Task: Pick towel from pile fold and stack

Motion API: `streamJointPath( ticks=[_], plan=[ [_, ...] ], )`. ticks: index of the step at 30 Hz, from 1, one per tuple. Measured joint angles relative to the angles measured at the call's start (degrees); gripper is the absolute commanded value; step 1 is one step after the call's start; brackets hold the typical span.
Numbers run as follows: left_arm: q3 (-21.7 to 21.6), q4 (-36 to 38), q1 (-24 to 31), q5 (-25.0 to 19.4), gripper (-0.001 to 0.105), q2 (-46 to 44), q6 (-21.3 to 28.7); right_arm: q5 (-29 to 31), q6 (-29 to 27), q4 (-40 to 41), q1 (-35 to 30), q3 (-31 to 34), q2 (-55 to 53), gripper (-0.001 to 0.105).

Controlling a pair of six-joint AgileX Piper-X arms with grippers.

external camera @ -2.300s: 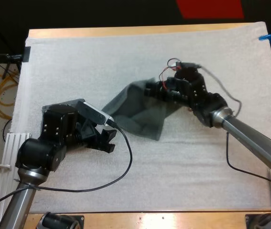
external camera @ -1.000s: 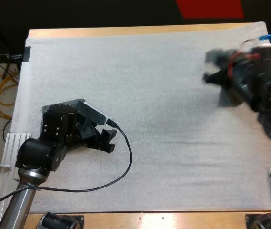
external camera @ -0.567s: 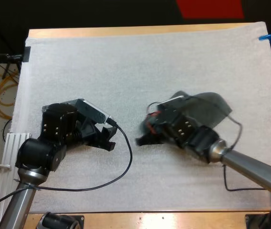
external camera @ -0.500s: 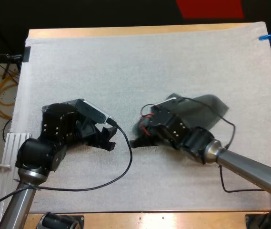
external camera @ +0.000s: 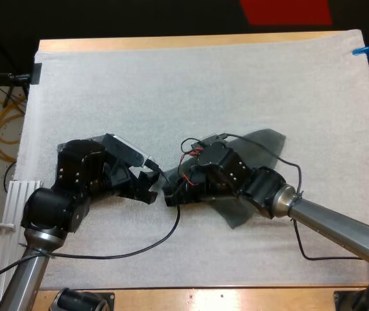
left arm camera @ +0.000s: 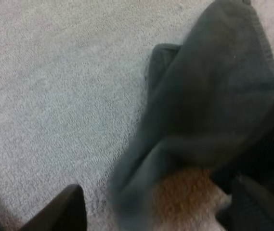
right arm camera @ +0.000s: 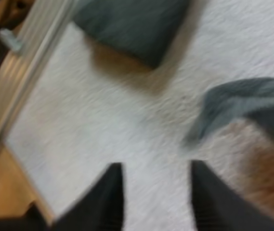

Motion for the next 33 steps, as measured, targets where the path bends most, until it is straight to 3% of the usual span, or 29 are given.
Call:
streamJointPath(
  ticks=[2,7,12,18,24,28,30,33],
  plan=[
    [0.00,0.02,0.00,0.00,0.062,0.00,0.00,-1.34,-0.03,0.00,0.00,-0.22,0.00,0.078],
    [0.00,0.02,0.00,0.00,0.062,0.00,0.00,0.10,-1.51,0.93,-0.12,-1.07,0.00,0.078],
    [0.00,0.02,0.00,0.00,0.062,0.00,0.25,4.08,-5.81,6.93,-2.59,-2.97,0.00,0.078],
    [0.00,0.02,0.00,7.04,0.062,0.00,2.47,5.27,-6.17,12.98,-12.89,-3.82,-0.12,0.078],
    [0.00,0.02,-1.97,8.15,0.062,0.00,2.84,3.91,-6.92,17.42,-24.33,-3.79,-0.23,0.078],
    [0.00,0.02,-4.52,0.53,0.062,0.00,2.90,-2.71,-6.92,24.08,-27.96,-3.87,-0.23,0.078],
    [0.00,0.02,-4.54,-5.10,0.062,0.00,2.90,-5.20,-7.53,28.86,-27.38,-3.85,-0.11,0.078],
    [0.00,0.02,-3.41,-8.95,0.062,0.00,2.53,-6.41,-9.84,36.61,-24.20,-3.85,-0.14,0.078]
  ],
)
